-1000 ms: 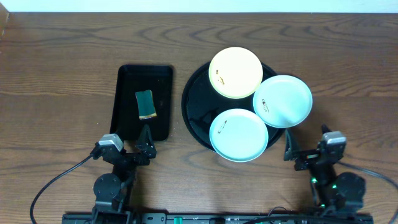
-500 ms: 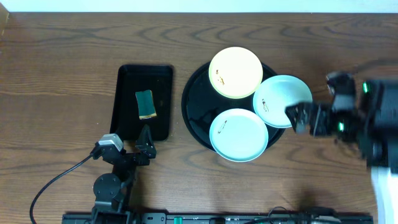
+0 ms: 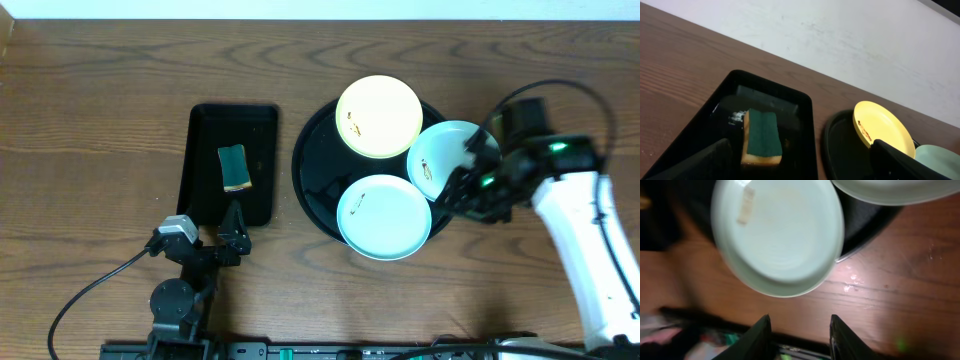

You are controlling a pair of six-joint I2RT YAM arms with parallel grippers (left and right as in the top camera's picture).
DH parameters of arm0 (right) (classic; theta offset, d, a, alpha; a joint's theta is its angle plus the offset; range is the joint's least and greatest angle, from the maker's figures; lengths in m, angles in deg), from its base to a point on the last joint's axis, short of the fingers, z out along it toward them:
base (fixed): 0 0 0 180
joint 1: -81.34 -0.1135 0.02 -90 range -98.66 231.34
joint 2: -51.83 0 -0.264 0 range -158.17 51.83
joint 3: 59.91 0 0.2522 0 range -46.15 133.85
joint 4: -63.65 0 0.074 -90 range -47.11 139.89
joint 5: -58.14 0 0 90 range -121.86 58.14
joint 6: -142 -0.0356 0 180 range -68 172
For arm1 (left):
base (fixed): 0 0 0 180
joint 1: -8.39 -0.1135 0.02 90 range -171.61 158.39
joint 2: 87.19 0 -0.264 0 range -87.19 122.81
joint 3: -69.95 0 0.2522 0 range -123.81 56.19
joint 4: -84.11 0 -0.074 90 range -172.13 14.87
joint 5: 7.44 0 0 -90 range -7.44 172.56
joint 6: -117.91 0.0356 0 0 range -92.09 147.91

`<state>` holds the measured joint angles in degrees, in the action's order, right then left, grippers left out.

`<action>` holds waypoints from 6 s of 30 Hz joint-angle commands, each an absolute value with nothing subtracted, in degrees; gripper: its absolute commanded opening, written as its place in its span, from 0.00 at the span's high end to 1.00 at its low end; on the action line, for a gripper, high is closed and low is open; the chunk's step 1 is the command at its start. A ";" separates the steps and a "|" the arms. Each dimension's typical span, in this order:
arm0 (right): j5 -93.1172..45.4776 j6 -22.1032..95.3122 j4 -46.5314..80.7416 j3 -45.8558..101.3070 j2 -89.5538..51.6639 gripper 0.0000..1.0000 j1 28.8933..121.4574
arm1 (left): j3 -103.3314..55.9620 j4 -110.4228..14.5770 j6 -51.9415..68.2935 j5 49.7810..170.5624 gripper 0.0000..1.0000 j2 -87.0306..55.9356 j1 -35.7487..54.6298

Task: Clean dirty plates on tray and stack at the side
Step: 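Move the right gripper to the right pale green plate and grip its rim, then grasp the green-yellow sponge in the black tray with the left gripper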

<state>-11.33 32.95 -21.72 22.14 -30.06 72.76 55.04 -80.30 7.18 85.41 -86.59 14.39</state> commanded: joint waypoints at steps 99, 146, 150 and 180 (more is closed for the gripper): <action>-33.97 21.46 31.10 -4.70 -37.38 0.91 56.83 | -16.47 -35.67 13.28 78.79 0.13 8.40 14.17; -33.95 21.46 33.20 -4.70 -40.22 0.65 56.45 | -13.00 -55.28 13.08 76.40 0.67 29.14 14.17; -33.95 21.48 33.18 -4.70 -40.22 0.64 56.45 | -13.04 -53.68 13.08 75.83 0.18 29.14 14.17; -33.95 21.46 32.74 -4.70 -40.22 0.64 56.52 | -17.50 -39.10 13.74 78.87 0.92 3.68 13.98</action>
<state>-33.08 21.48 33.44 -4.63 -39.65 56.72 -16.36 -40.17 13.19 79.20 12.94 13.32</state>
